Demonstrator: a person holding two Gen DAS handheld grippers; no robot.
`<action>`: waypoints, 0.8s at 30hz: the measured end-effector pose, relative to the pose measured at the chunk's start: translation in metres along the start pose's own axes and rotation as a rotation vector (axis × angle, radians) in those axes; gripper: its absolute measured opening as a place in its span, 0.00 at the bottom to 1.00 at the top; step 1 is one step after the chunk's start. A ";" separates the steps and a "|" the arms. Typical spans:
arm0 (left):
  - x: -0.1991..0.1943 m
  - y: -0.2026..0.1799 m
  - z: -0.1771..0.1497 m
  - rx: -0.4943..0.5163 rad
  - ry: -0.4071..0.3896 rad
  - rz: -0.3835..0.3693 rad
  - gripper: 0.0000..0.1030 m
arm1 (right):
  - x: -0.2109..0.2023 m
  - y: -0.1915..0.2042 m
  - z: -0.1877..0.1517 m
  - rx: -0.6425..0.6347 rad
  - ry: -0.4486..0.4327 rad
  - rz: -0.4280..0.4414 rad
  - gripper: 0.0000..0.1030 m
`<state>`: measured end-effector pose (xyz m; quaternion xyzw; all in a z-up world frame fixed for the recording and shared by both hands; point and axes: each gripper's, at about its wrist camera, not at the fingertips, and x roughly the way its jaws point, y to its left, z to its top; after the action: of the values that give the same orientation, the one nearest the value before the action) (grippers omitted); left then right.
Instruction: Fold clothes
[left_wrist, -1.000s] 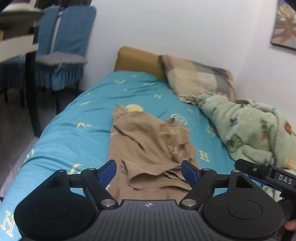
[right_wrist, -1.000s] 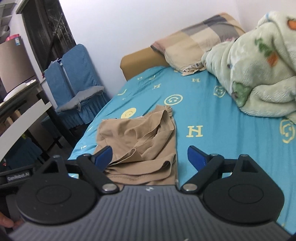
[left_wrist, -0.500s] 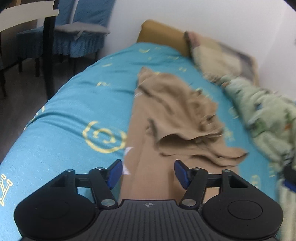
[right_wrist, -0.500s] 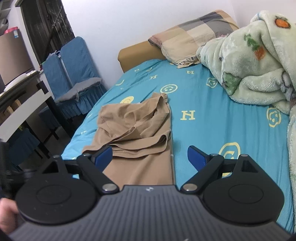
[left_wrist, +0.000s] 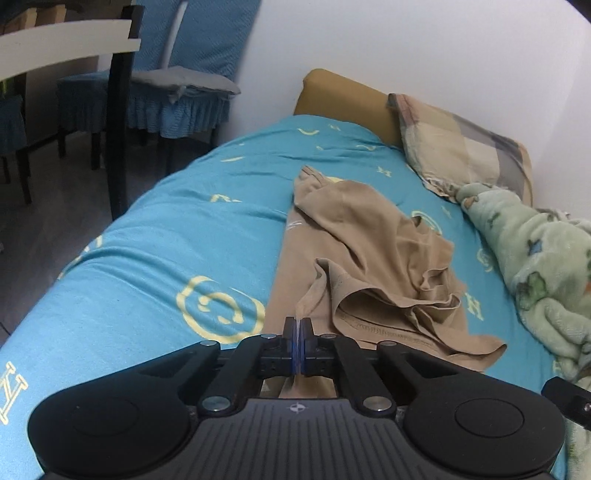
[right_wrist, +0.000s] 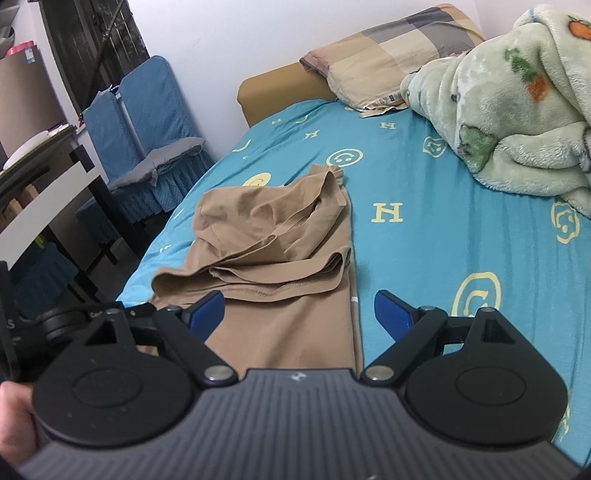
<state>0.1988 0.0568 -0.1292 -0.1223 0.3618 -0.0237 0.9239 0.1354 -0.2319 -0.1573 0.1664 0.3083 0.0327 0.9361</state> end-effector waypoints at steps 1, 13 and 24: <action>-0.004 0.000 -0.001 -0.005 0.007 -0.004 0.02 | 0.001 0.001 0.000 -0.004 0.002 -0.001 0.87; -0.055 -0.001 -0.011 -0.064 0.086 -0.048 0.67 | -0.009 -0.002 -0.001 -0.001 -0.016 -0.023 0.87; -0.072 0.013 -0.060 -0.323 0.304 -0.167 0.78 | -0.018 -0.007 -0.001 0.009 -0.030 -0.041 0.87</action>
<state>0.1051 0.0666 -0.1274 -0.2932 0.4844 -0.0599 0.8220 0.1201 -0.2410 -0.1496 0.1648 0.2974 0.0097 0.9404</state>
